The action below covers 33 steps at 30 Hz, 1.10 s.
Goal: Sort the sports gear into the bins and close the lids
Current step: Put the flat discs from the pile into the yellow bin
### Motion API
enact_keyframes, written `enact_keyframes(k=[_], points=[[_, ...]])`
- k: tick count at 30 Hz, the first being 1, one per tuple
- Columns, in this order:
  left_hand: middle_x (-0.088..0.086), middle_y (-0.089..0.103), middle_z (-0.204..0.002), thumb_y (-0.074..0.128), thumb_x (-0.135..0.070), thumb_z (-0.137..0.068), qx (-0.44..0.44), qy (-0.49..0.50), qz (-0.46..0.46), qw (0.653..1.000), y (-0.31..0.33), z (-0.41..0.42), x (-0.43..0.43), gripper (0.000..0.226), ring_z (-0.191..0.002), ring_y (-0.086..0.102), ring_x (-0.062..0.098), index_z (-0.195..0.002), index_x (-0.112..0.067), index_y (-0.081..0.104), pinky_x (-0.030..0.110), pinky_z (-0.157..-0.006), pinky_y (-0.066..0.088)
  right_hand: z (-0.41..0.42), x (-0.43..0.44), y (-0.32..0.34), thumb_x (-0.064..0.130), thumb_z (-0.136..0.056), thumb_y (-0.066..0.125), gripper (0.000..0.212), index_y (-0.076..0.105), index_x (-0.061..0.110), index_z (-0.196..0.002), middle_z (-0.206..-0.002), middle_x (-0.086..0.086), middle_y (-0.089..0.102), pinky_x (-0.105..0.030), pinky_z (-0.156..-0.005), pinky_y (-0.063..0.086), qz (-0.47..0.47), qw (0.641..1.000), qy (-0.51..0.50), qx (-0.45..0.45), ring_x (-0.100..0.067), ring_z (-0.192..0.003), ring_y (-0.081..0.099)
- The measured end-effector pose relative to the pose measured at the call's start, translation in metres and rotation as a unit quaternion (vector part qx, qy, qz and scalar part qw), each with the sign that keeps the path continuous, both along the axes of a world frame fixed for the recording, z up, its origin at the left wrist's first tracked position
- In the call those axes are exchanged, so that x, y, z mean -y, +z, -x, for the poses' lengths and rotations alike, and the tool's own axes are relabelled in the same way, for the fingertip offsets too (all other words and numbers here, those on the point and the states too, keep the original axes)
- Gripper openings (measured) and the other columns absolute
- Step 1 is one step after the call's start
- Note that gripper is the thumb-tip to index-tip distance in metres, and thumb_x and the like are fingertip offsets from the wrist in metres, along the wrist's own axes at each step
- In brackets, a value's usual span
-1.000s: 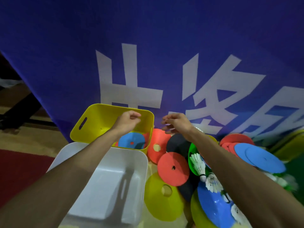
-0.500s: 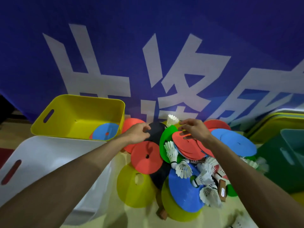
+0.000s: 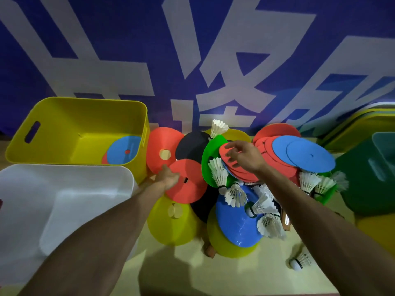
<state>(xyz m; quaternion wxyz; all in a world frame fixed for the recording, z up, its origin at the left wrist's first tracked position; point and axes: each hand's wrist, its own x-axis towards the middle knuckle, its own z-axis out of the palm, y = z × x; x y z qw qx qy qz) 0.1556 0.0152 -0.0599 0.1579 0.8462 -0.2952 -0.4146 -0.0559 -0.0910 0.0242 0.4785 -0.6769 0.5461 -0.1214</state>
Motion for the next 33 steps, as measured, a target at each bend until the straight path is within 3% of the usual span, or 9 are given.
enact_keyframes(k=[3,7,11,16,19,25,28,30,33], points=[[0.022,0.060,-0.122,0.059,-0.021,-0.086,0.029,0.016,0.028,0.999,0.000,0.000,0.001,0.043,-0.113,0.056,0.036,-0.121,0.002,0.052,0.039,-0.092,0.046,0.017,0.006,-0.001,0.002,-0.092,0.051,0.023,0.062,0.005,-0.112,-0.094,-0.014,0.069,-0.041,-0.072,0.056,0.022,0.999,-0.034,-0.007,-0.024,-0.077,0.065],[0.018,0.069,-0.105,0.064,-0.018,-0.083,0.033,-0.029,0.045,0.998,0.007,0.002,0.002,0.027,-0.099,0.064,0.034,-0.104,-0.003,0.069,0.039,-0.082,0.049,0.042,0.014,-0.010,0.006,-0.093,0.051,0.024,0.063,0.005,-0.114,-0.095,-0.010,0.069,-0.037,-0.072,0.056,0.053,0.996,-0.038,-0.066,-0.022,-0.079,0.065],[0.018,0.071,-0.098,0.065,-0.017,-0.086,0.003,-0.030,0.063,0.998,0.019,0.004,-0.002,0.020,-0.091,0.066,0.032,-0.099,-0.004,0.072,0.040,-0.080,0.053,0.048,0.014,-0.019,0.015,-0.091,0.052,0.029,0.062,0.011,-0.118,-0.116,-0.009,0.066,-0.029,-0.085,0.047,0.110,0.978,0.039,-0.175,-0.025,-0.100,0.062],[0.021,0.069,-0.094,0.065,-0.021,-0.087,0.087,-0.047,0.081,0.992,0.056,0.004,-0.004,0.025,-0.091,0.064,0.033,-0.088,0.003,0.068,0.030,-0.069,0.042,0.033,0.010,-0.042,0.042,-0.089,0.058,0.053,0.051,0.011,-0.131,-0.136,-0.014,0.051,-0.038,-0.100,0.042,0.116,0.947,0.152,-0.257,-0.031,-0.120,0.051],[0.023,0.068,-0.099,0.065,-0.022,-0.088,0.142,-0.056,0.104,0.983,0.074,0.009,-0.004,0.027,-0.097,0.062,0.035,-0.093,0.005,0.066,0.033,-0.073,0.042,0.022,0.008,-0.052,0.048,-0.088,0.056,0.055,0.051,0.013,-0.129,-0.130,-0.014,0.055,-0.037,-0.095,0.042,0.136,0.940,0.175,-0.260,-0.031,-0.115,0.053],[0.023,0.066,-0.109,0.065,-0.023,-0.088,0.186,-0.040,0.128,0.973,0.088,0.014,-0.015,0.036,-0.104,0.059,0.037,-0.105,0.008,0.063,0.039,-0.082,0.043,0.022,0.008,-0.067,0.034,-0.090,0.058,0.036,0.062,0.017,-0.122,-0.113,-0.016,0.068,-0.034,-0.083,0.047,0.134,0.963,0.124,-0.200,-0.034,-0.102,0.062],[0.020,0.068,-0.099,0.065,-0.023,-0.088,0.196,-0.050,0.145,0.969,0.093,0.017,-0.021,0.021,-0.101,0.059,0.037,-0.086,-0.002,0.066,0.037,-0.078,0.043,0.022,0.007,-0.066,0.031,-0.096,0.047,0.031,0.064,0.016,-0.116,-0.107,-0.018,0.069,-0.037,-0.080,0.049,0.173,0.953,0.124,-0.215,-0.036,-0.096,0.064],[0.019,0.064,-0.083,0.066,-0.023,-0.087,0.201,-0.053,0.149,0.967,0.098,0.018,-0.022,0.031,-0.091,0.059,0.038,-0.062,-0.014,0.050,0.037,-0.071,0.042,0.022,0.006,-0.060,0.026,-0.098,0.039,0.032,0.061,0.014,-0.118,-0.106,-0.019,0.067,-0.040,-0.081,0.050,0.212,0.939,0.120,-0.242,-0.037,-0.094,0.064],[0.016,0.063,-0.079,0.070,-0.022,-0.084,0.206,-0.056,0.160,0.964,0.112,0.019,-0.019,0.024,-0.086,0.062,0.034,-0.068,-0.009,0.057,0.037,-0.072,0.045,0.026,0.009,-0.045,0.016,-0.096,0.038,0.030,0.058,0.007,-0.116,-0.106,-0.022,0.065,-0.040,-0.079,0.049,0.236,0.931,0.096,-0.261,-0.039,-0.095,0.063]])
